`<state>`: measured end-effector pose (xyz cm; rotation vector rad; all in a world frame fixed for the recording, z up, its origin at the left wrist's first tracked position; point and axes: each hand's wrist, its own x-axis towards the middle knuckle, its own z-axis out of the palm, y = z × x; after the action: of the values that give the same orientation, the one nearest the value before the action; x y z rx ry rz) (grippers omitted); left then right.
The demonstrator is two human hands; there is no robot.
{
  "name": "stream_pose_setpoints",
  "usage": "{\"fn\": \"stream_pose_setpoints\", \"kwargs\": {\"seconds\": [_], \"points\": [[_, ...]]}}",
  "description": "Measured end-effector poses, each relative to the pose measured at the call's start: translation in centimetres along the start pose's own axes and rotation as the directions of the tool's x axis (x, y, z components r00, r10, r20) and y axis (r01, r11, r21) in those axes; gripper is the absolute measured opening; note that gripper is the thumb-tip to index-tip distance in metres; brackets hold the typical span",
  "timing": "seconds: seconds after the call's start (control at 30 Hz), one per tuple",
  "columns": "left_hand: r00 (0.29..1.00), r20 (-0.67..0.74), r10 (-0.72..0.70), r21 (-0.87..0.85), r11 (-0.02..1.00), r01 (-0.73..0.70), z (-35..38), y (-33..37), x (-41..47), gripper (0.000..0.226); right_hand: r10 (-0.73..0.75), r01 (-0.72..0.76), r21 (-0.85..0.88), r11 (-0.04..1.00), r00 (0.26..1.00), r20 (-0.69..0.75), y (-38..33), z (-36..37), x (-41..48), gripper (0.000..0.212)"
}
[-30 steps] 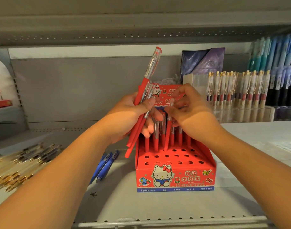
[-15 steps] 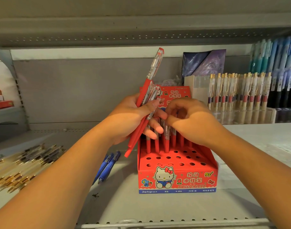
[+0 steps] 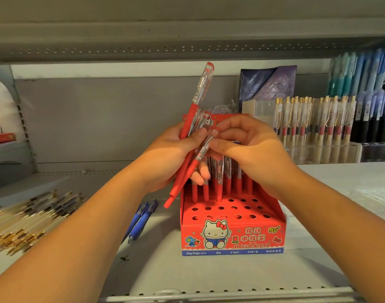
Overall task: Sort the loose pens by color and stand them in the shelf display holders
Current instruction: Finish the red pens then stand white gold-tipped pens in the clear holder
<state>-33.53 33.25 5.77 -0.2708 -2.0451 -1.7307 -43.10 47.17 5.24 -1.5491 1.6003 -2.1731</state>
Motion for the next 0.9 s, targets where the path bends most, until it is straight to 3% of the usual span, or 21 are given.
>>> {"fn": "stream_pose_setpoints", "kwargs": {"seconds": [0.13, 0.27, 0.47, 0.67, 0.77, 0.9], "points": [[1.000, -0.028, 0.002, -0.043, 0.999, -0.003, -0.2, -0.2, 0.2, 0.023, -0.061, 0.063, 0.033, 0.997, 0.996, -0.061, -0.2, 0.1, 0.1, 0.023], [0.997, -0.069, 0.023, -0.017, 1.000, -0.024, -0.5, -0.3, 0.4, 0.016, -0.020, 0.043, 0.171, 0.984, 0.991, -0.134, -0.7, -0.6, 0.3, 0.024], [0.991, -0.106, 0.083, 0.071, 0.995, -0.075, -0.9, -0.3, 0.6, 0.014, -0.062, 0.041, -0.125, 0.991, 0.984, -0.164, -0.5, -2.6, 0.1, 0.021], [0.996, -0.086, 0.011, 0.050, 0.999, -0.007, -1.0, -0.4, 0.5, 0.015, -0.045, -0.018, -0.325, 0.945, 0.982, -0.185, 0.5, -3.4, 0.1, 0.027], [0.996, -0.093, 0.002, 0.053, 0.999, 0.003, -0.8, -0.4, 0.4, 0.015, -0.009, -0.045, -0.407, 0.913, 0.991, -0.130, 1.1, -3.4, 0.0, 0.023], [0.995, -0.096, 0.007, 0.048, 0.999, -0.002, -0.5, -0.4, 0.2, 0.017, -0.018, 0.035, -0.648, 0.761, 0.999, 0.032, 1.7, -3.0, -0.4, 0.018]]}}
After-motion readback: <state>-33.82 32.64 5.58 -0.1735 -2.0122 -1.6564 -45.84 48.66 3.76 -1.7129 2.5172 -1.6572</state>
